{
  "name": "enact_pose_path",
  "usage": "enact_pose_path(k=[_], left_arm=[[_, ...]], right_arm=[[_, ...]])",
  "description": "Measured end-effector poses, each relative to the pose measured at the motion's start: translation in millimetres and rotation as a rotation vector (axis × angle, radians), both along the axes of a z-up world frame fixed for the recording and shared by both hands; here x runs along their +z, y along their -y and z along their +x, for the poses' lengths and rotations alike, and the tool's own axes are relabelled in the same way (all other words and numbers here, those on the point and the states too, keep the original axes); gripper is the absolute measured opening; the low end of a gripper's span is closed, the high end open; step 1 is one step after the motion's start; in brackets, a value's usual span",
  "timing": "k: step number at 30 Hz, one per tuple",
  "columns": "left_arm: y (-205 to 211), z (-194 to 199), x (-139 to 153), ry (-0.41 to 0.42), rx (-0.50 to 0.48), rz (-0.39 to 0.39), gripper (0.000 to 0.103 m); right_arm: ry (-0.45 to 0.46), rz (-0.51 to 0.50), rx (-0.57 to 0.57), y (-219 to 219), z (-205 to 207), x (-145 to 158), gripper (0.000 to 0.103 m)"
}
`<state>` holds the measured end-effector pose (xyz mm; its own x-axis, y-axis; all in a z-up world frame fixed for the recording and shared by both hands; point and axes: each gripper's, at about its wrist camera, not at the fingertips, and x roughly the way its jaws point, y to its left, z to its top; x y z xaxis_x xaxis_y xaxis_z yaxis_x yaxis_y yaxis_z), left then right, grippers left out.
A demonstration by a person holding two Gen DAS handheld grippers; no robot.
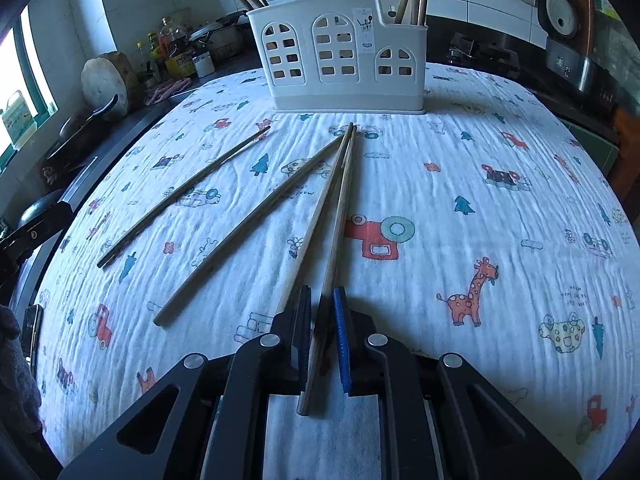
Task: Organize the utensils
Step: 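Grasp a loose chopstick with the right gripper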
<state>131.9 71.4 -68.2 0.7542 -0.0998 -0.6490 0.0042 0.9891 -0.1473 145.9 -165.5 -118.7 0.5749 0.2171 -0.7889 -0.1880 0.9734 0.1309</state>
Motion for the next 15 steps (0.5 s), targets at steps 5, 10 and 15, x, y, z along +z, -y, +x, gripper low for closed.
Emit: enact_pose_path(k=[5, 10, 15], left_arm=[[8.2, 9.0, -8.8, -0.042, -0.056, 0.02, 0.045], [20.1, 23.9, -21.0, -0.104, -0.129, 0.051, 0.037], [22.9, 40.6, -30.8, -0.152, -0.151, 0.067, 0.03]], right_arm=[[0.008, -0.013, -0.002, -1.0, -0.9, -0.4, 0.009], [0.007, -0.003, -0.009, 1.8, -1.5, 0.1, 0.008], [0.022, 0.014, -0.017, 13.6, -3.9, 6.3, 0.008]])
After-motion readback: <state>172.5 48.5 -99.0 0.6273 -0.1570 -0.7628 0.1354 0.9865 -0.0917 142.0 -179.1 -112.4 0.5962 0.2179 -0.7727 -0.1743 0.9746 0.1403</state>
